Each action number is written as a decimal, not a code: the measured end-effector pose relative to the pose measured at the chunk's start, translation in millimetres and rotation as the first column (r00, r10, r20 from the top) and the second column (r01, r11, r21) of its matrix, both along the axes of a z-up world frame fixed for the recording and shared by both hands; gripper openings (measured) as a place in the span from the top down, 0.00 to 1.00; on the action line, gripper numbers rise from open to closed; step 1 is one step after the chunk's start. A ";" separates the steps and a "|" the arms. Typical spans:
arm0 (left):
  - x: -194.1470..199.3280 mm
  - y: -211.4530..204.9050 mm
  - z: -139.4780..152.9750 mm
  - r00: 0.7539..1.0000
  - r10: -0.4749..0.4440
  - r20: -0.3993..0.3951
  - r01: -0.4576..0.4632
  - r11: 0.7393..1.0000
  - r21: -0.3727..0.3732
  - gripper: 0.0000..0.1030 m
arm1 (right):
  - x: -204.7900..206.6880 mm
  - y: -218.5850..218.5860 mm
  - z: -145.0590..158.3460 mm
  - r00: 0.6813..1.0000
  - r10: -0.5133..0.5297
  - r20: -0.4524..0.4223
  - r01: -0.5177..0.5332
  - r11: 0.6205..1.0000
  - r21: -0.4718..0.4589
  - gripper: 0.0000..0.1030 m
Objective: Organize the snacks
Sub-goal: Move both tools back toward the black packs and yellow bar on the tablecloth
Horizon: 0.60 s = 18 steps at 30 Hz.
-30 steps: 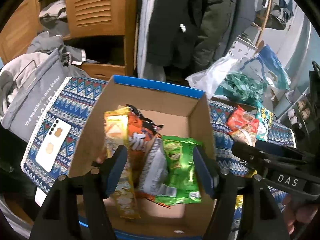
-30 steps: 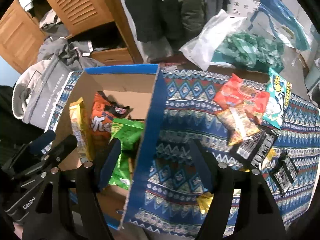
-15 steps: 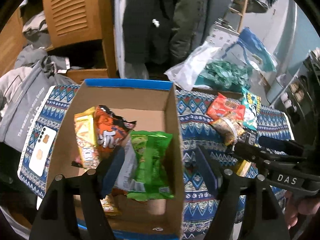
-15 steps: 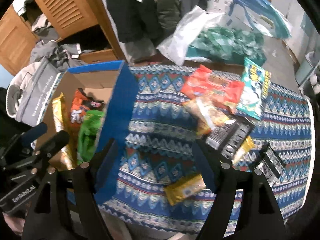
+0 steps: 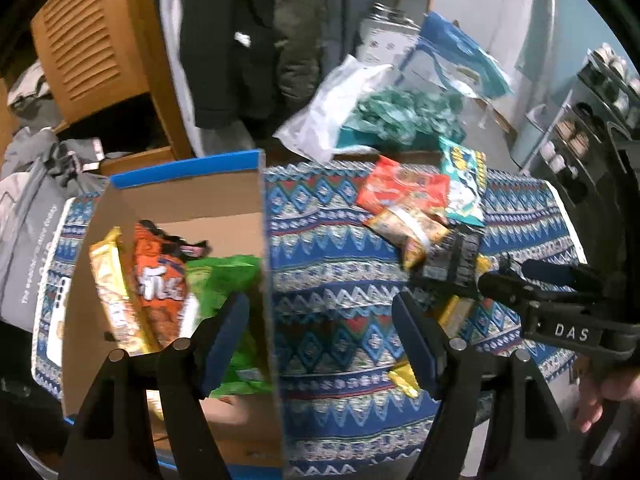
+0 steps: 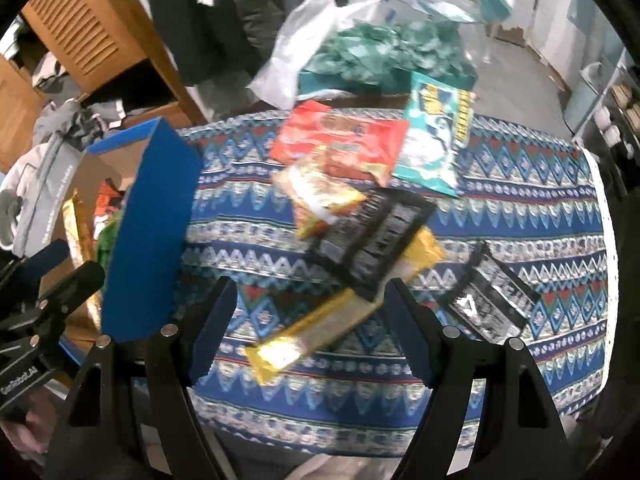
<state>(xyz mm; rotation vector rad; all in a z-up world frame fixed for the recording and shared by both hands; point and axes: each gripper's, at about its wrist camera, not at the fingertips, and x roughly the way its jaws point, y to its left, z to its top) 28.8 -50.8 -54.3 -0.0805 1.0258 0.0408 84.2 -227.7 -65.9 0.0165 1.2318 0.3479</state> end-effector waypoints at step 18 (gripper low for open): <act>43.3 -70.7 -45.9 0.988 -0.111 -0.111 0.105 0.993 -0.062 0.27 | 32.1 -92.0 -49.2 0.997 -0.066 -0.043 0.064 0.996 -0.055 0.26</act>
